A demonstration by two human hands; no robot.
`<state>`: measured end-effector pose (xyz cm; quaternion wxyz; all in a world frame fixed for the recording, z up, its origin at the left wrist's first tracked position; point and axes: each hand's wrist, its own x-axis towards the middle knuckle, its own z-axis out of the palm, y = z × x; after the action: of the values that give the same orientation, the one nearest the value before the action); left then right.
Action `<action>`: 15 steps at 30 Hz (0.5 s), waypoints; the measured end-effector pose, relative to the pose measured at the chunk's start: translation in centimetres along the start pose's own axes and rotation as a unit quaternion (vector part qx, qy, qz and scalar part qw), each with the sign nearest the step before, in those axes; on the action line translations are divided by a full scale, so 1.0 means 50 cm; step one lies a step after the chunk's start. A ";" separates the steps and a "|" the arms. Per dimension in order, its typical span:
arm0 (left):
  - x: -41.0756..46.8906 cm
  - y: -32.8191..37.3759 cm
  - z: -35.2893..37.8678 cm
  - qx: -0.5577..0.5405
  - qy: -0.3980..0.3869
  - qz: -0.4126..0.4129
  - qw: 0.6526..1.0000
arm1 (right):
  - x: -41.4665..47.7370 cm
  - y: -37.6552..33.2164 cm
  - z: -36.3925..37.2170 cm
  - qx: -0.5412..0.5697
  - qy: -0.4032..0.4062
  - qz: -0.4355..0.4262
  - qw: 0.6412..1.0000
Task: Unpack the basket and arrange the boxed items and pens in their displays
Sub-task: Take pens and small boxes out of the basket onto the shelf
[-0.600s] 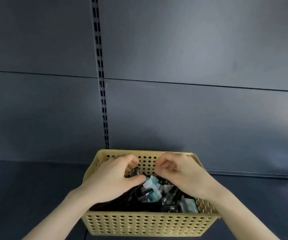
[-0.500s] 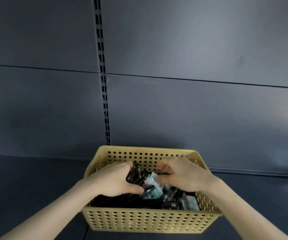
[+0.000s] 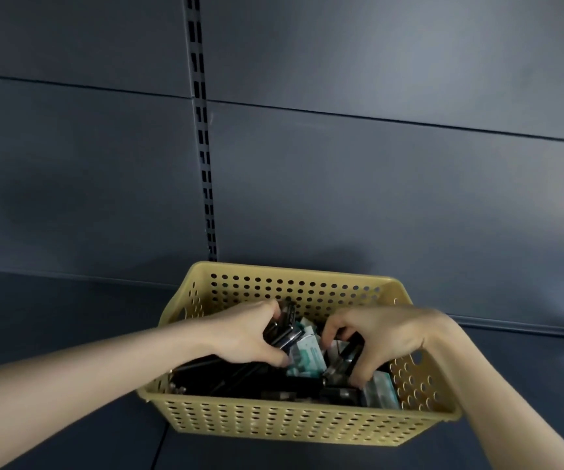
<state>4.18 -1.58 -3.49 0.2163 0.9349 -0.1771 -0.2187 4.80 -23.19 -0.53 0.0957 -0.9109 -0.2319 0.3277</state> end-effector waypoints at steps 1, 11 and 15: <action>0.004 0.001 0.001 -0.006 -0.007 -0.004 1.000 | 0.000 0.002 -0.001 -0.005 -0.006 0.001 1.000; 0.011 0.004 0.007 -0.149 -0.037 -0.027 0.988 | 0.020 0.014 0.014 0.028 0.091 -0.059 0.994; 0.006 0.004 0.003 -0.195 -0.035 -0.038 0.979 | 0.020 0.012 0.014 0.051 0.103 -0.087 0.990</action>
<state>4.32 -1.95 -3.62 0.3799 0.8726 -0.1026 -0.2894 5.24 -23.21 -1.83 0.1932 -0.9103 -0.2820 0.2335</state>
